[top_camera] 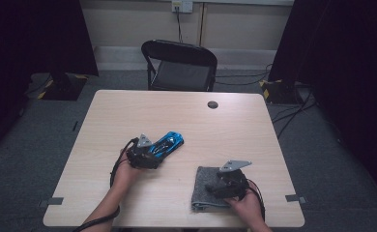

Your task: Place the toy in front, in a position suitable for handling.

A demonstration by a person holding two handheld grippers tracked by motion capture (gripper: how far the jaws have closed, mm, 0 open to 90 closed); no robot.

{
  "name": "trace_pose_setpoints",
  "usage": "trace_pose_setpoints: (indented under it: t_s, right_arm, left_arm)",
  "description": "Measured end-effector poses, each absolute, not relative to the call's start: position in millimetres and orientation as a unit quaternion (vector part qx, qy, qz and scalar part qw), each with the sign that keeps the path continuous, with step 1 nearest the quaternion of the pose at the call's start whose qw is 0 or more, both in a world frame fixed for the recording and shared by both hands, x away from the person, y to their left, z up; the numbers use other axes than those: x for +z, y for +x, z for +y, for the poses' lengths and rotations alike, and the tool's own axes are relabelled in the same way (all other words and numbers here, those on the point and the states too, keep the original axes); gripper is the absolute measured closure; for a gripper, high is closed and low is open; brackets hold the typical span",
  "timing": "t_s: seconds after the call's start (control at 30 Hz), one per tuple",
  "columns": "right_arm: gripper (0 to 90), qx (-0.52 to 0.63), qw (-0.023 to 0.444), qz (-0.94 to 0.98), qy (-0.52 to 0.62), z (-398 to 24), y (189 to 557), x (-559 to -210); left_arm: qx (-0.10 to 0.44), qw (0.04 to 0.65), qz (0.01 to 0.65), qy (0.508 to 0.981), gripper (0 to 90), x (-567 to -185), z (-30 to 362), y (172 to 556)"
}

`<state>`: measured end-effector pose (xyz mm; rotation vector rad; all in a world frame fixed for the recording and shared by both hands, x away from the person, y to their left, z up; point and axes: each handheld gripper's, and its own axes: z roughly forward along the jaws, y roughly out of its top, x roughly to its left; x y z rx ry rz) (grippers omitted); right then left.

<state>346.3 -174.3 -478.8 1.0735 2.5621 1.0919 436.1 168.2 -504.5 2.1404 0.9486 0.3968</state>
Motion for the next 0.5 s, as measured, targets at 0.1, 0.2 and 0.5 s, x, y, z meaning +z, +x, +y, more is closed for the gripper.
trace_pose_setpoints:
  t_s: [0.1, 0.2, 0.5]
  right_arm:
    - [28.1, 0.357, 0.08, 0.862, 0.352, -170.9, 348.7, -484.3]
    - [27.9, 0.356, 0.082, 0.864, 0.346, -169.6, 353.6, -485.6]
    - [26.8, 0.367, 0.082, 0.867, 0.326, -167.2, 385.8, -489.2]
  left_arm:
    - [0.155, 0.374, 0.371, 0.836, 23.7, -504.5, 168.1, 436.1]
    - [0.155, 0.374, 0.37, 0.836, 23.7, -504.5, 168.2, 436.2]
    - [0.155, 0.374, 0.37, 0.836, 23.7, -504.5, 168.1, 436.1]
